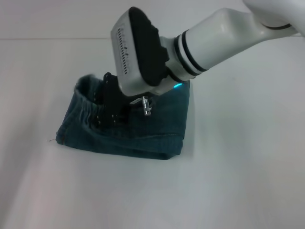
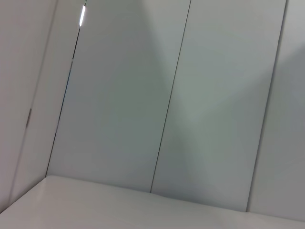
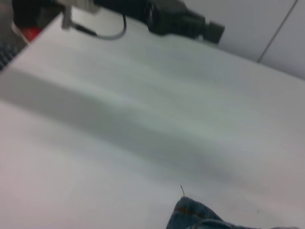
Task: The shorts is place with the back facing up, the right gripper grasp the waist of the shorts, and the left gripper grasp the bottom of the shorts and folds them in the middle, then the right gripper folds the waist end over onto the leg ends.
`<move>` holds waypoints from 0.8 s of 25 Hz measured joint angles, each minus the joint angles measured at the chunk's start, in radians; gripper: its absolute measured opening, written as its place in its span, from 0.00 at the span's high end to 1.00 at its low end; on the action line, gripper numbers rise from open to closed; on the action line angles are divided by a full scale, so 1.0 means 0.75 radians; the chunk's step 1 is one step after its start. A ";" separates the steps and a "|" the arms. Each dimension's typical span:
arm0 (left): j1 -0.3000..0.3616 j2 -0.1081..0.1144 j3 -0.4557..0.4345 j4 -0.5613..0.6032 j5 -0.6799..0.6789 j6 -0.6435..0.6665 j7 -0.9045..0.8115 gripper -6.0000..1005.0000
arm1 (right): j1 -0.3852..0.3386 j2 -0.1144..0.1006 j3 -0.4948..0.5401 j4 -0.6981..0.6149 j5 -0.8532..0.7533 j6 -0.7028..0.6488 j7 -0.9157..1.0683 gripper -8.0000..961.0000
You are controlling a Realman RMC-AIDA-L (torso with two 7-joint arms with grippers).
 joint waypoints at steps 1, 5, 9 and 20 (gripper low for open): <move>0.001 0.000 0.000 0.000 0.002 0.000 0.000 0.94 | -0.004 0.000 -0.023 -0.018 0.000 0.014 0.016 0.83; -0.004 0.001 0.002 0.001 0.008 -0.009 0.000 0.94 | -0.023 -0.005 -0.035 -0.054 -0.002 0.002 0.041 0.77; -0.012 0.002 0.007 0.001 0.009 -0.011 0.005 0.93 | -0.048 -0.008 -0.045 -0.096 -0.006 -0.015 0.057 0.57; -0.025 0.004 0.094 0.010 0.015 0.010 0.009 0.92 | -0.354 -0.030 0.087 -0.436 -0.001 -0.024 0.133 0.06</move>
